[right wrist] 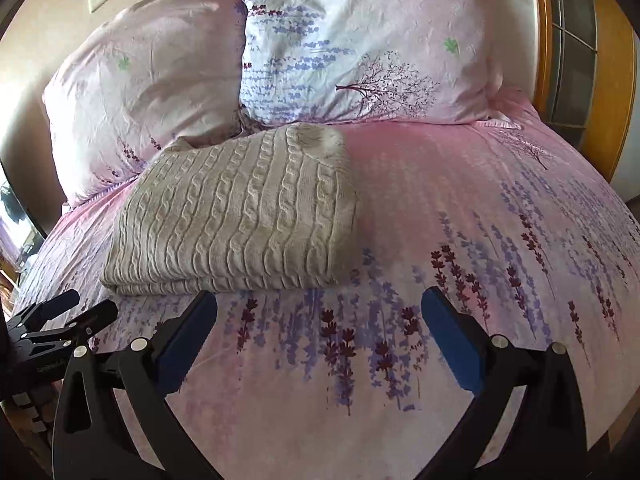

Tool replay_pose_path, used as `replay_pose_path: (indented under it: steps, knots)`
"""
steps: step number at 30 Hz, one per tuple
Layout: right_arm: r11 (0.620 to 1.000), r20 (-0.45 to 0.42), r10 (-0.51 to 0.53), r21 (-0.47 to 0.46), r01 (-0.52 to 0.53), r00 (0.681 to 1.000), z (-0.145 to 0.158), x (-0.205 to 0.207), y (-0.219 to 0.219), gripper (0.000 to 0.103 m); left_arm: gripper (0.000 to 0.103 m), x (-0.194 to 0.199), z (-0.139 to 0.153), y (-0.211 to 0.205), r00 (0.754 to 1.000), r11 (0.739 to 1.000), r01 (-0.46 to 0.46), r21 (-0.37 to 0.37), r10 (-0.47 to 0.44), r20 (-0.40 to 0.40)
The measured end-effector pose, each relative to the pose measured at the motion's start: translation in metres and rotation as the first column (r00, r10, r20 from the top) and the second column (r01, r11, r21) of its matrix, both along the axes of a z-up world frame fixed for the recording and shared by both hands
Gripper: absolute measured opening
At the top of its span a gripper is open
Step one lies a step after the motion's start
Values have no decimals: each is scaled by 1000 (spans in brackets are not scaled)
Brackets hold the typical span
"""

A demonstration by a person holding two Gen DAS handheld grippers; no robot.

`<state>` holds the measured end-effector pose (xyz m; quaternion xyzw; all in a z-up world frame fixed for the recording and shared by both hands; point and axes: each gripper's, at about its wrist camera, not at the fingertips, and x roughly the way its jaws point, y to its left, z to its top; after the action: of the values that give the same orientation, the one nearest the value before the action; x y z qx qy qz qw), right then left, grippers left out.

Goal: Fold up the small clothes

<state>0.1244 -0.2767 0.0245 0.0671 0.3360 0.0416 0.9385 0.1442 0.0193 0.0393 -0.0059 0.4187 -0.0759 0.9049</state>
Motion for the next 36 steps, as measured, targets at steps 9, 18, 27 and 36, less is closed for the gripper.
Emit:
replay_pose_path:
  steps: [9, 18, 27, 36]
  knots:
    - [998, -90, 20, -63, -26, 996, -16, 6, 16, 102, 101, -1, -14, -7, 997, 999, -24, 42, 27, -71]
    - [994, -141, 32, -99, -47, 990, -26, 9, 24, 102, 101, 2, -16, -11, 997, 996, -16, 91, 23, -75]
    - [988, -164, 24, -145, -48, 986, -29, 11, 28, 102, 101, 2, -16, -11, 997, 996, -12, 93, 19, -74]
    - [988, -163, 25, -144, -49, 986, -30, 11, 30, 102, 101, 2, -16, -11, 997, 996, -14, 93, 21, -74]
